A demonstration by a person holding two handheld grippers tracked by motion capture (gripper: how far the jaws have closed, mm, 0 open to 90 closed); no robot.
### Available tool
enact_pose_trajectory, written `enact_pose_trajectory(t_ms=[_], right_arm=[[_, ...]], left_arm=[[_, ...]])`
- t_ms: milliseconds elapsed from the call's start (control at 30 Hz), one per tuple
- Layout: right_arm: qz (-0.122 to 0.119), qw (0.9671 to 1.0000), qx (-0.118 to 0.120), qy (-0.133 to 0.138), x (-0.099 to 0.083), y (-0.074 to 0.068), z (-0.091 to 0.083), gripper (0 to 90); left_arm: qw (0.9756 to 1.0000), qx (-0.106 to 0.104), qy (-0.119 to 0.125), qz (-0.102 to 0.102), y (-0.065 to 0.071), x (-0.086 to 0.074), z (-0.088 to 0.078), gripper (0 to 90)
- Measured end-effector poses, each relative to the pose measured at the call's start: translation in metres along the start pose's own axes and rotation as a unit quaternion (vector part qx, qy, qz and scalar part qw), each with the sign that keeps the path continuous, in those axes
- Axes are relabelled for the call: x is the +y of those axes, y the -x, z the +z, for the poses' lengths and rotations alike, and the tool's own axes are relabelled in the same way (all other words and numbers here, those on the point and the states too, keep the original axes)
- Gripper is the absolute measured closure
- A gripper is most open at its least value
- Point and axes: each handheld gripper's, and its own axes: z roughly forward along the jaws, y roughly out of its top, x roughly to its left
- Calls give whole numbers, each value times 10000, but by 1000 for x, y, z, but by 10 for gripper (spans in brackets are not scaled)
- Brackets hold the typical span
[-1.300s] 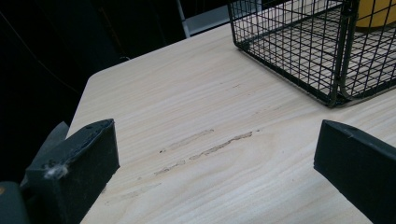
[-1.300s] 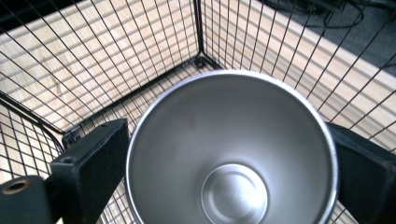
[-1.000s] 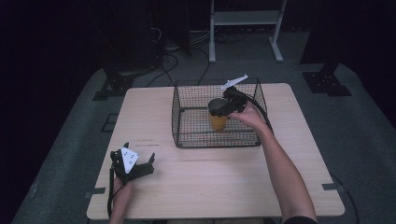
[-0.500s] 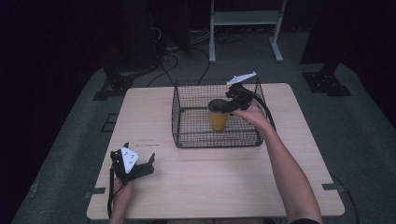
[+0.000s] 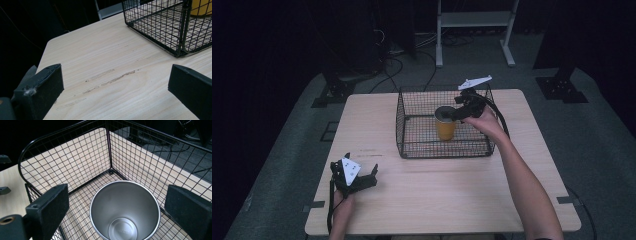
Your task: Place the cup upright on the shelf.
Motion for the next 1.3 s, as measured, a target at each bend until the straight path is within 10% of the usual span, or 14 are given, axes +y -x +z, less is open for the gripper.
enact_pose_trajectory(t_ms=[1300], right_arm=[[-99,9995,128,280,-18,-20,-38,57]], left_arm=[[10000,4,-7,18,0,0,0,0]])
